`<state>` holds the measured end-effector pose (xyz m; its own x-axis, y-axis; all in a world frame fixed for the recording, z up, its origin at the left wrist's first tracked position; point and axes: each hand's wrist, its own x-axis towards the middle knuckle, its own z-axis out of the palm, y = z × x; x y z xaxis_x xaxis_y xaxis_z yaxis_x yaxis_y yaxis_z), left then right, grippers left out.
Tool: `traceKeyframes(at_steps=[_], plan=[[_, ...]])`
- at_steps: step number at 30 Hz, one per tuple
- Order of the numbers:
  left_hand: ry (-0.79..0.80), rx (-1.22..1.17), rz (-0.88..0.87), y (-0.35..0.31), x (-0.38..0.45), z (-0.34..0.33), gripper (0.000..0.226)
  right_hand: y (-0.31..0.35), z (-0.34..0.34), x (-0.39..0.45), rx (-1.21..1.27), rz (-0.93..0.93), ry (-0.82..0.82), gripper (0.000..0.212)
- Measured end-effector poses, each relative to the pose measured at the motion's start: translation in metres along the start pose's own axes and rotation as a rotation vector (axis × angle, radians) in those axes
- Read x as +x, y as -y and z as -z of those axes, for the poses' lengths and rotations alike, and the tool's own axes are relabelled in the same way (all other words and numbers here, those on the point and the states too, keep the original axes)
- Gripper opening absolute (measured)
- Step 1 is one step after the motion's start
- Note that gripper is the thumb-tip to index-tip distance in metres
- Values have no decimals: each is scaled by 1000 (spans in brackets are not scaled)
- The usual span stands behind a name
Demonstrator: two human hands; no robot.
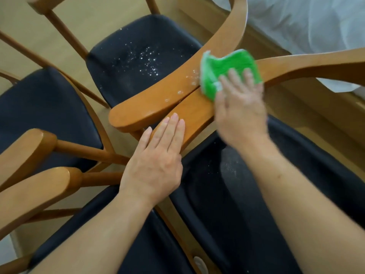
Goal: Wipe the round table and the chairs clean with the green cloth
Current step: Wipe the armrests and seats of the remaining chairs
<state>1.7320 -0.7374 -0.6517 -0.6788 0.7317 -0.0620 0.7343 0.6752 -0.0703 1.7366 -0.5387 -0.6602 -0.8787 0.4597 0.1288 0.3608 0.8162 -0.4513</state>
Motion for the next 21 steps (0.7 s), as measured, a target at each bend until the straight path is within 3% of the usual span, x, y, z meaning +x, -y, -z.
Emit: traceKeyframes(at_steps=[3,7,9,15,17,21], plan=[[6,-17,19,-1,0,2,67,33,-14,-23,66,254,30,43],[19,-16,15,-3,1,3,70,18,-10,-25,60,457,92,43],[19,-16,17,-3,1,4,71,-8,1,-12,-9,403,80,46],[21,13,-1,-3,3,4,67,-102,38,37,-34,-218,-113,51],[25,18,1,-3,1,4,69,-78,28,35,53,-228,-115,50],[30,7,13,-4,1,6,67,-1,-4,-12,218,37,-56,41]])
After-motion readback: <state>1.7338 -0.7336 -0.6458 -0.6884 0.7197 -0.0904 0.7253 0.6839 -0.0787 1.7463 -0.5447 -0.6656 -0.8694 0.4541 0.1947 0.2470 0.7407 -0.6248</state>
